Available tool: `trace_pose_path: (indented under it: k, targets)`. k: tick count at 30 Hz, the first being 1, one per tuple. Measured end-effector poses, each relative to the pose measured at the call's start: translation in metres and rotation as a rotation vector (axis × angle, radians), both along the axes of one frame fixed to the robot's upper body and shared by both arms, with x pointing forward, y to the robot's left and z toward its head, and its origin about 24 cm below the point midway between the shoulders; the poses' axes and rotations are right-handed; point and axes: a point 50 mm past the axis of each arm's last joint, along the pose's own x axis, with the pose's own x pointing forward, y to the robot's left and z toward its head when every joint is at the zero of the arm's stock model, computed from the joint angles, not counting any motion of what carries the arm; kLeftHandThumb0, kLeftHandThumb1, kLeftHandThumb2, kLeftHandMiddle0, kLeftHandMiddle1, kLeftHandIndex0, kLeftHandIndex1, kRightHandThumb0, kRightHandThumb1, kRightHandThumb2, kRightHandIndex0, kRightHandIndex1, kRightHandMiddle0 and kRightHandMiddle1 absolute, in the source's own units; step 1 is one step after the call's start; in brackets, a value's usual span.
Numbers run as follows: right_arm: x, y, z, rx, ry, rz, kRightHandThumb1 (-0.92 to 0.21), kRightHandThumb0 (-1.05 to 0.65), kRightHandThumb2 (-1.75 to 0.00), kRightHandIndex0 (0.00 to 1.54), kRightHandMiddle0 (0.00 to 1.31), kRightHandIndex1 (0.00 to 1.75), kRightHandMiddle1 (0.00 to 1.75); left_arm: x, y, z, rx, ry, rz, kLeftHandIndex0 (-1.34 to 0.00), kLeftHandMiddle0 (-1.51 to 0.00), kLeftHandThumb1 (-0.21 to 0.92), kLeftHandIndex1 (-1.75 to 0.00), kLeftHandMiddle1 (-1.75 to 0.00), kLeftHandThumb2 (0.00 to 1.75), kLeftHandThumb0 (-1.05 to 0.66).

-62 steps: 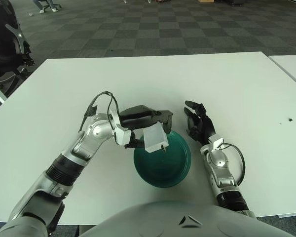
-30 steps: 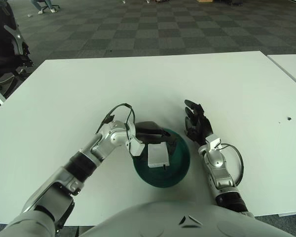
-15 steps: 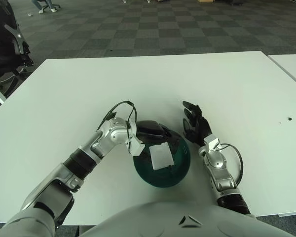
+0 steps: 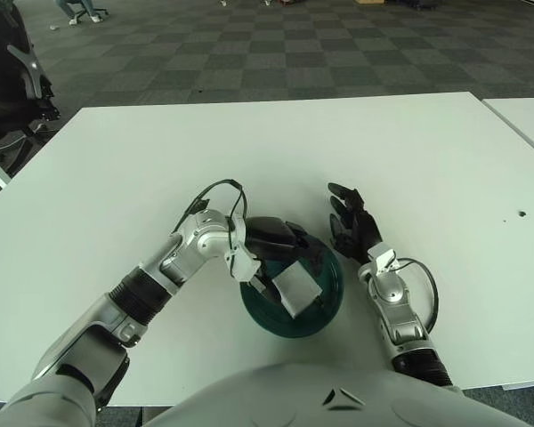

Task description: Put the charger into the plate.

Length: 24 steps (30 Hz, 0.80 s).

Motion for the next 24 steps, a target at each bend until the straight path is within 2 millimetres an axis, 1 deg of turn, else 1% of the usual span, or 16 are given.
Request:
trace_pose_path:
  k: [10, 12, 13, 15, 18, 19, 22, 24]
  targets:
    - [0.001, 0.001, 0.0, -0.05, -0.01, -0.004, -0.92, -0.69, -0.82, 0.33, 0.0, 0.02, 0.68, -0.001, 0.001, 0.004, 0.0, -0.026, -0.019, 0.0, -0.22, 0.92, -0.93, -0.6, 0.8, -1.02]
    - [0.002, 0.001, 0.0, -0.071, -0.016, -0.005, -0.92, -0.7, -0.84, 0.34, 0.0, 0.02, 0.68, -0.001, 0.002, 0.005, -0.001, -0.032, -0.021, 0.0, -0.24, 0.92, -0.87, -0.5, 0.82, -1.04]
    - [0.002, 0.001, 0.0, -0.086, -0.021, -0.005, -0.92, -0.7, -0.84, 0.34, 0.0, 0.02, 0.68, -0.001, 0.002, 0.005, -0.001, -0.036, -0.022, 0.0, -0.24, 0.92, -0.86, -0.49, 0.82, -1.04]
    - [0.002, 0.001, 0.0, -0.122, -0.036, -0.005, -0.92, -0.71, -0.86, 0.34, 0.0, 0.02, 0.69, 0.0, 0.004, 0.007, 0.001, -0.045, -0.025, 0.0, -0.27, 0.92, -0.76, -0.31, 0.83, -1.04]
    - [0.0, 0.003, -0.001, -0.194, -0.066, -0.009, -0.92, -0.71, -0.88, 0.36, 0.0, 0.02, 0.72, 0.001, 0.008, 0.012, 0.002, -0.057, -0.032, 0.0, -0.29, 0.92, -0.68, -0.16, 0.83, -1.05]
    - [0.0, 0.003, -0.001, -0.21, -0.073, -0.01, -0.92, -0.69, -0.88, 0.37, 0.0, 0.03, 0.76, 0.002, 0.009, 0.014, -0.003, -0.061, -0.032, 0.0, -0.28, 0.92, -0.63, -0.12, 0.82, -1.05]
    - [0.0, 0.004, -0.001, -0.214, -0.077, -0.008, -0.92, -0.67, -0.87, 0.39, 0.0, 0.03, 0.81, 0.007, 0.016, 0.025, -0.036, -0.079, -0.028, 0.0, -0.26, 0.92, -0.57, -0.07, 0.8, -1.05]
    - [0.001, 0.004, -0.001, -0.165, -0.061, -0.007, -0.92, -0.64, -0.85, 0.4, 0.01, 0.03, 0.85, 0.01, 0.021, 0.034, -0.064, -0.091, -0.018, 0.0, -0.23, 0.92, -0.49, -0.04, 0.76, -1.05]
